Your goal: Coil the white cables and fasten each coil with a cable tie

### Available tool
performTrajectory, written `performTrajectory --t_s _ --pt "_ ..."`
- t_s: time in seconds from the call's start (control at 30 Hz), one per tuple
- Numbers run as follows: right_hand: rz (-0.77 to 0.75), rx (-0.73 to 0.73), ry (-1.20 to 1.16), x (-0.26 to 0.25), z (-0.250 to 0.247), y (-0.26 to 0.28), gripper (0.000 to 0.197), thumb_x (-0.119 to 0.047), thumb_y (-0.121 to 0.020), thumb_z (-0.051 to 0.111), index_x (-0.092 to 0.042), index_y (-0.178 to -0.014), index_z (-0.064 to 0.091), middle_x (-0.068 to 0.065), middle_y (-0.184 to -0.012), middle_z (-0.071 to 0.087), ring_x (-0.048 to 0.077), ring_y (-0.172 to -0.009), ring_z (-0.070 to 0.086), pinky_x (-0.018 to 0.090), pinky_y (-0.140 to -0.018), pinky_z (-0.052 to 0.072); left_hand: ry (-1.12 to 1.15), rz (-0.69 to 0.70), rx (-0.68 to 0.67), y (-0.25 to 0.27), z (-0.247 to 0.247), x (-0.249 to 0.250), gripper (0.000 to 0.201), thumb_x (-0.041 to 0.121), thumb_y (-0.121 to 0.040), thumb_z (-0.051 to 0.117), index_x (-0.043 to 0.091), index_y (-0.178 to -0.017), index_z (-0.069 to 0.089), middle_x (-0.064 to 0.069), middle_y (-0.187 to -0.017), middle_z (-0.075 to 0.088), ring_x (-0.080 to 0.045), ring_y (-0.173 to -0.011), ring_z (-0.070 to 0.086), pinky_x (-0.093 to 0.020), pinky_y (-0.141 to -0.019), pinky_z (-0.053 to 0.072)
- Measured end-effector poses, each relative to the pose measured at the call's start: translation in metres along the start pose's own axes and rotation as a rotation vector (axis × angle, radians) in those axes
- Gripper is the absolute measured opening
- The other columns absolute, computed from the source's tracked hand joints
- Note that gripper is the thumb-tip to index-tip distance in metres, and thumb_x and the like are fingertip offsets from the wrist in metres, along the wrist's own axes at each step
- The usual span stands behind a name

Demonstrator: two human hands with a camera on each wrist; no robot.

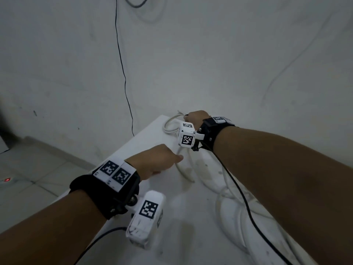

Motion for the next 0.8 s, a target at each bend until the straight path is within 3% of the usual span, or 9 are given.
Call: performTrajectory --t_s 0.07,0.13,0.3,0.4,0.5,0.57,0.63,0.73,0.8 --pt "-0.045 -0.029 0.097 0.002 0.013 -0.013 0.019 -0.025 -0.098 0.052 -0.010 -0.088 0.058 0.016 -0.113 0.067 0.031 -0.102 0.064 0.025 -0.059 0.032 0.010 0.001 0.000 -0.001 -0.001 -0.002 0.025 0.037 -0.096 0.061 0.013 -0.093 0.054 -0.005 -0.076 0.048 -0.020 -0.068 0.043 -0.024 -0.055 0.033" --pt "-0.081 -0.060 0.217 0.002 0.023 -0.024 0.013 -0.023 -0.095 0.056 -0.012 -0.101 0.058 0.014 -0.114 0.066 0.032 -0.104 0.064 0.025 -0.065 0.034 0.011 0.006 -0.011 -0.001 -0.002 -0.003 0.023 0.036 -0.097 0.060 0.013 -0.097 0.053 -0.009 -0.082 0.047 -0.022 -0.071 0.041 -0.026 -0.055 0.031" --pt "-0.174 -0.078 0.417 -0.006 0.035 -0.029 0.023 -0.034 -0.091 0.063 -0.014 -0.102 0.060 0.011 -0.110 0.067 0.030 -0.098 0.064 0.028 -0.073 0.039 0.047 0.029 -0.068 -0.001 0.001 -0.002 0.033 0.032 -0.097 0.059 0.005 -0.117 0.062 -0.010 -0.088 0.045 -0.020 -0.074 0.038 -0.025 -0.058 0.030" --pt "-0.151 -0.070 0.341 -0.003 0.039 -0.030 0.032 -0.038 -0.091 0.060 -0.012 -0.109 0.065 0.011 -0.105 0.070 0.030 -0.093 0.066 0.027 -0.072 0.043 0.050 0.035 -0.073 0.001 0.001 0.001 0.014 0.031 -0.098 0.057 0.018 -0.103 0.061 -0.009 -0.089 0.043 -0.017 -0.072 0.035 -0.024 -0.058 0.029" --pt "-0.163 -0.056 0.303 -0.005 0.032 -0.023 0.026 -0.032 -0.092 0.061 -0.011 -0.105 0.069 0.010 -0.096 0.070 0.030 -0.090 0.066 0.024 -0.067 0.040 0.020 0.018 -0.050 -0.001 0.001 -0.001 0.010 0.025 -0.098 0.057 0.016 -0.101 0.059 -0.008 -0.086 0.045 -0.017 -0.071 0.038 -0.024 -0.058 0.031" --pt "-0.135 -0.046 0.208 -0.005 0.021 -0.013 0.015 -0.024 -0.093 0.061 -0.010 -0.088 0.064 0.000 -0.074 0.060 0.025 -0.078 0.060 0.021 -0.055 0.033 -0.017 0.010 -0.032 -0.002 0.000 0.001 0.006 0.019 -0.098 0.056 0.013 -0.099 0.056 -0.009 -0.085 0.046 -0.018 -0.071 0.040 -0.025 -0.056 0.032" --pt "-0.149 -0.014 0.009 -0.006 0.004 0.002 0.010 -0.018 -0.093 0.061 -0.015 -0.085 0.058 -0.006 -0.067 0.051 0.020 -0.067 0.054 0.020 -0.052 0.032 -0.039 -0.008 -0.019 0.000 0.000 0.001 0.005 0.016 -0.098 0.056 0.012 -0.101 0.055 -0.009 -0.084 0.048 -0.019 -0.073 0.043 -0.023 -0.055 0.033" --pt "-0.002 0.076 -0.415 0.014 -0.028 0.039 0.013 -0.011 -0.093 0.063 -0.011 -0.081 0.057 0.005 -0.078 0.061 0.019 -0.066 0.061 0.029 -0.065 0.057 -0.068 -0.013 -0.007 0.008 -0.003 0.005 0.005 0.016 -0.098 0.055 0.012 -0.096 0.054 -0.009 -0.084 0.049 -0.021 -0.077 0.045 -0.023 -0.054 0.035" --pt "0.064 0.122 -0.585 0.034 -0.050 0.075 0.012 -0.008 -0.093 0.065 -0.004 -0.083 0.059 0.011 -0.077 0.064 0.019 -0.065 0.062 0.036 -0.077 0.061 -0.122 0.026 0.019 0.016 -0.001 0.015 0.018 0.014 -0.098 0.054 0.012 -0.082 0.048 -0.008 -0.078 0.045 -0.021 -0.074 0.043 -0.026 -0.057 0.033"
Point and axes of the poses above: each hand's wrist, its own y-axis away from the middle knuckle, its own z-axis out of the palm, x = y × z, the point moved 9 cm from there along -y, towards the middle knuckle
